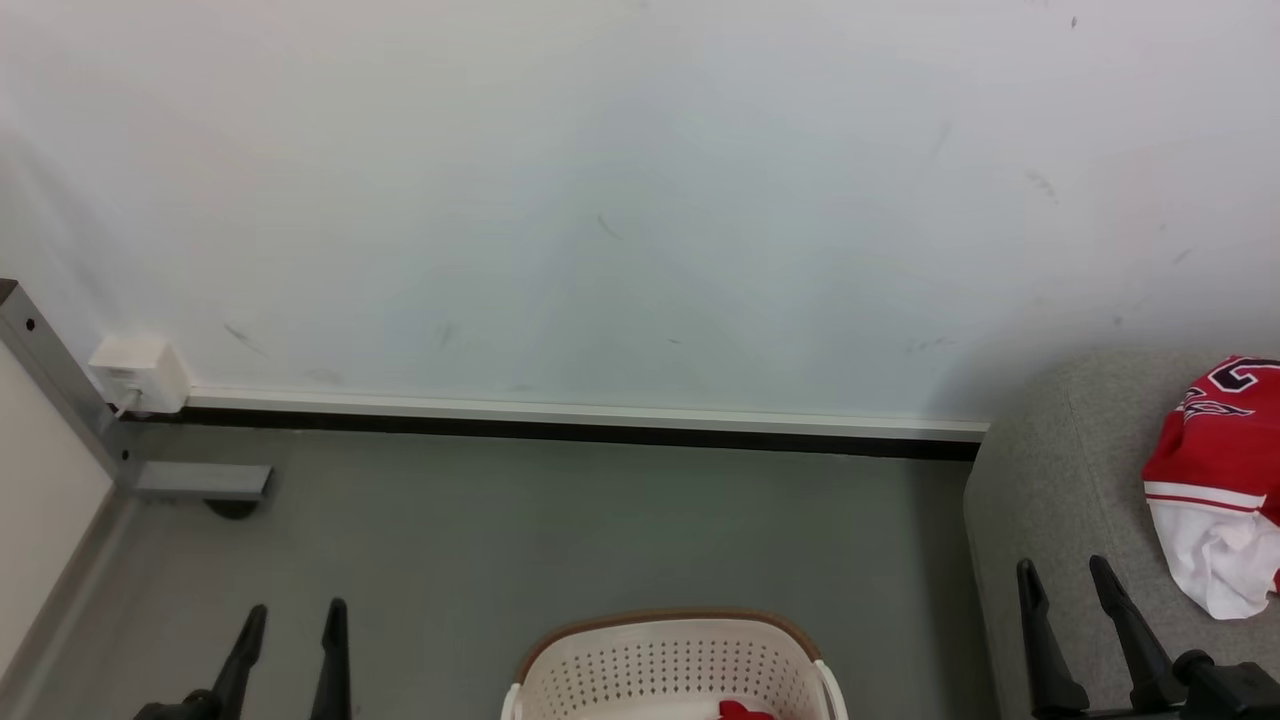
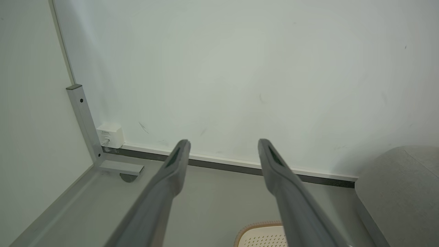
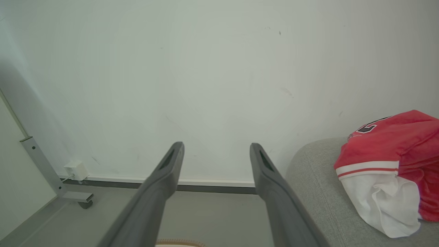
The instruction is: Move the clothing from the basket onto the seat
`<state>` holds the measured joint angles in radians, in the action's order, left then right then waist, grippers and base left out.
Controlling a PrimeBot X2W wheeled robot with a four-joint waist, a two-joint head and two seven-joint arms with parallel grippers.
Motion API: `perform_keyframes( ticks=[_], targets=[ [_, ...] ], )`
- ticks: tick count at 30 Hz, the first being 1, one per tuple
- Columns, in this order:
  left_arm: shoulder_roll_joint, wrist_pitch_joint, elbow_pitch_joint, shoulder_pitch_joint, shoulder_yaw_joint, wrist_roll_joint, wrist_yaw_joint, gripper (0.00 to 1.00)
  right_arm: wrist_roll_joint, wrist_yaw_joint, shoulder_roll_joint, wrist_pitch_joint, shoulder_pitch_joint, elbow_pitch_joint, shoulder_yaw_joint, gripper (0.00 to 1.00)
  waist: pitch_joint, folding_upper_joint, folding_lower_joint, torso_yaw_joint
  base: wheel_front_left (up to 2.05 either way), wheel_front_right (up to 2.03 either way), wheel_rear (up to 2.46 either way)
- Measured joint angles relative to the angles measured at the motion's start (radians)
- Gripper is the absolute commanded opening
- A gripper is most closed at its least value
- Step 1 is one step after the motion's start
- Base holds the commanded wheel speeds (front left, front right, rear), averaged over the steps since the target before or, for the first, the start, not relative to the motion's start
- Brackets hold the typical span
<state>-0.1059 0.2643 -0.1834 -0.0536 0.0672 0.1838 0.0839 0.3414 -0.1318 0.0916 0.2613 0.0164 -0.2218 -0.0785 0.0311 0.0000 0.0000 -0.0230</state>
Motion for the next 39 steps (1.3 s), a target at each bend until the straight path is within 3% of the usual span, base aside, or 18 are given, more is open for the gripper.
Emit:
perform_keyframes(
  ticks=[12, 21, 28, 39],
  targets=[
    [0.019, 0.000, -0.012, 0.022, 0.022, -0.031, 0.030, 1.00, -0.003, 0.000, 0.003, 0.000, 0.020, 0.008, 0.001, 1.00, -0.023, 0.0000, 0.0000, 0.020, 0.00, 0.00, 0.00],
    [0.026, 0.000, -0.044, 0.100, -0.026, -0.032, 0.041, 1.00, -0.028, 0.000, 0.016, 0.000, 0.088, 0.060, 0.023, 1.00, -0.102, 0.0000, 0.0000, 0.053, 0.00, 0.00, 0.00],
    [0.020, 0.000, -0.134, 0.193, -0.119, 0.008, 0.045, 1.00, -0.046, 0.000, 0.030, 0.000, 0.175, 0.111, 0.048, 1.00, -0.194, 0.0000, 0.0001, 0.091, 0.00, 0.00, 0.00],
    [-0.058, 0.000, -0.373, 0.398, -0.346, 0.149, 0.048, 1.00, -0.061, 0.000, 0.043, 0.000, 0.305, 0.177, 0.069, 1.00, -0.343, 0.0000, 0.0003, 0.169, 0.00, 0.00, 0.00]
  ],
)
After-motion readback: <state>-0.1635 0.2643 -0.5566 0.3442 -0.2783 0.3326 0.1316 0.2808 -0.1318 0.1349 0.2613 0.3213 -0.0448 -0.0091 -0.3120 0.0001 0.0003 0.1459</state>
